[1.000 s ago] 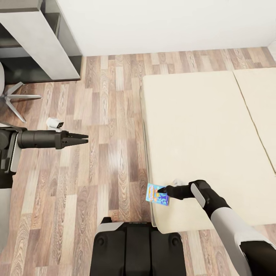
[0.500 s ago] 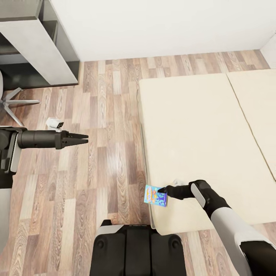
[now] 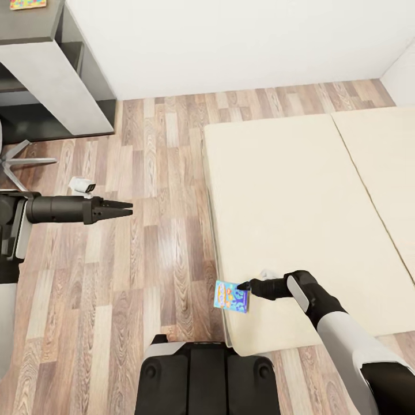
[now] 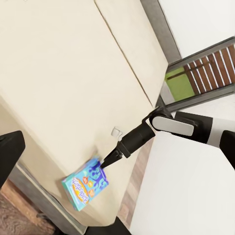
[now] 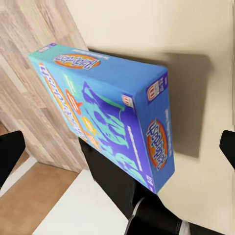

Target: Put all the toys in the child's room - the three board games (two on the bed and one on the table), the two jigsaw puzzles on the table, and the tennis ball on the table - inside the toy box on the table in the child's room.

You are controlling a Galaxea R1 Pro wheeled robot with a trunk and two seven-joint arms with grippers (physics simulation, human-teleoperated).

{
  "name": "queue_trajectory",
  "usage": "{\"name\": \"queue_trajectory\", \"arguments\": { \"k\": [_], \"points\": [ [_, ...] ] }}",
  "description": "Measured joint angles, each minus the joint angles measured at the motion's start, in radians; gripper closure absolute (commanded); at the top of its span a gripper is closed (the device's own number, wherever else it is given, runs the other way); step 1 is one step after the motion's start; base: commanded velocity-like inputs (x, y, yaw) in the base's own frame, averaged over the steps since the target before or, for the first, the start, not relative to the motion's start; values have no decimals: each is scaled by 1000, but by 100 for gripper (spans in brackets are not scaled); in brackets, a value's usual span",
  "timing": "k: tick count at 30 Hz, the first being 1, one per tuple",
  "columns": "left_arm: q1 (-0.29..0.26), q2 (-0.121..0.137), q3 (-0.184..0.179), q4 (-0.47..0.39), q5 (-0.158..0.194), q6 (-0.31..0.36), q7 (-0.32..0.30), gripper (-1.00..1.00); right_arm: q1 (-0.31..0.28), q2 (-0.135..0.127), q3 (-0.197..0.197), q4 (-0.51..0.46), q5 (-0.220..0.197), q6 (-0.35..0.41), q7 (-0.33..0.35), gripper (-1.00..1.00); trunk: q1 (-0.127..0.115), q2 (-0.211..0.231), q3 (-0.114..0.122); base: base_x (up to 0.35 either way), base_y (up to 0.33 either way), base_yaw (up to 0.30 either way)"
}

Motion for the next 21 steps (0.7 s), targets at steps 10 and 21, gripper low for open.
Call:
{"name": "queue_trajectory", "arguments": {
  "k": [10,21],
  "points": [
    [1,0,0,0,0,0,0,-100,0,0,0,-2,0,0,1,-100,0,0,15,0,0,-71],
    [2,0,0,0,0,0,0,-100,0,-1,0,-8,1,-1,38,-100,0,0,30,0,0,-56]
  ]
}}
